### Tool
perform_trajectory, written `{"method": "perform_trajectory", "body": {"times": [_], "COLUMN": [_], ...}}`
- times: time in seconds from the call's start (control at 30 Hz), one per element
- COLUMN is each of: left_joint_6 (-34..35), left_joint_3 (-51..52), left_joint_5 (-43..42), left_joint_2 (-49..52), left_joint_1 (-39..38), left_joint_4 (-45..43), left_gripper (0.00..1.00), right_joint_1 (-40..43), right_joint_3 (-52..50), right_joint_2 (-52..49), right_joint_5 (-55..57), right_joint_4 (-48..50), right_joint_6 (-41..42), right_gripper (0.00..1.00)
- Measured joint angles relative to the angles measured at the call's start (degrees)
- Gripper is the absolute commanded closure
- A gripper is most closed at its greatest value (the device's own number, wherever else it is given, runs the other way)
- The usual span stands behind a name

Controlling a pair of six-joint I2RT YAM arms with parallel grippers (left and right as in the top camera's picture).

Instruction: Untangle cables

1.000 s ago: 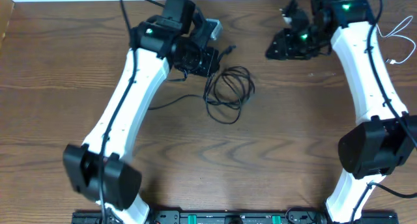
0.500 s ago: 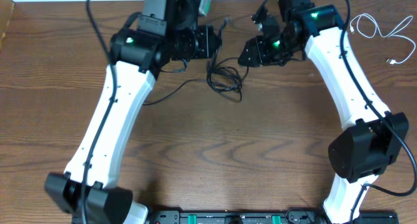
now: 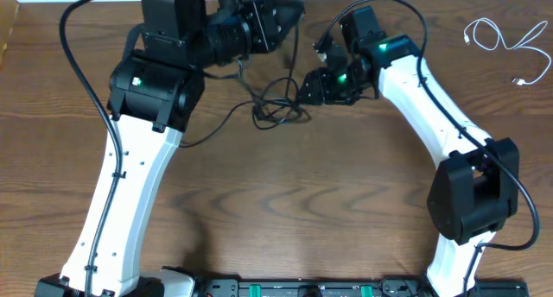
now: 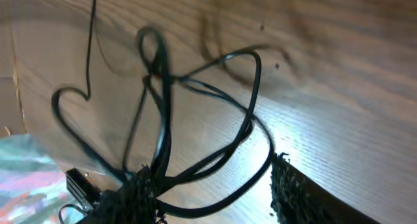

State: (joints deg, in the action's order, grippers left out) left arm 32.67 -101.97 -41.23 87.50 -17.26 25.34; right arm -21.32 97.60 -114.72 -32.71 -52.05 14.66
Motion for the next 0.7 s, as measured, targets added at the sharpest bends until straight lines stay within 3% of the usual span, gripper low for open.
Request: {"method": "perform_trajectory", "body": {"times": [0.13,0.27,0.43,0.7], "left_joint_6": [4.50,5.88,4.37,-0.42], "left_joint_3": [0.02,0.02,-0.02,-0.02], "left_joint_5": [-3.30,-4.15,-3.21,-0.20], "left_joint_2": [-0.20,-0.50,-0.59,-0.59], "left_joint_1": [0.00,0.28,3.41,6.88], "left_joint_4": [-8.20,-8.35,0.72,10.25], "left_gripper": [0.92,0.92,0.92,0.92], "right_joint_1": [-1.05,-1.01,0.87,5.53], "right_joint_3": [-2.86,-3.56,-3.56,-3.48], "right_joint_2": [-0.02,-0.02,-0.02,-0.02], "right_joint_5": [-0.15,-0.11,-1.36,-8.61], "right_joint_4": [2.67,2.69,2.86,1.88], "right_joint_6": [1.81,2.75,2.47,-2.34], "right_gripper": [0.46,0.49,0.51,0.46]}}
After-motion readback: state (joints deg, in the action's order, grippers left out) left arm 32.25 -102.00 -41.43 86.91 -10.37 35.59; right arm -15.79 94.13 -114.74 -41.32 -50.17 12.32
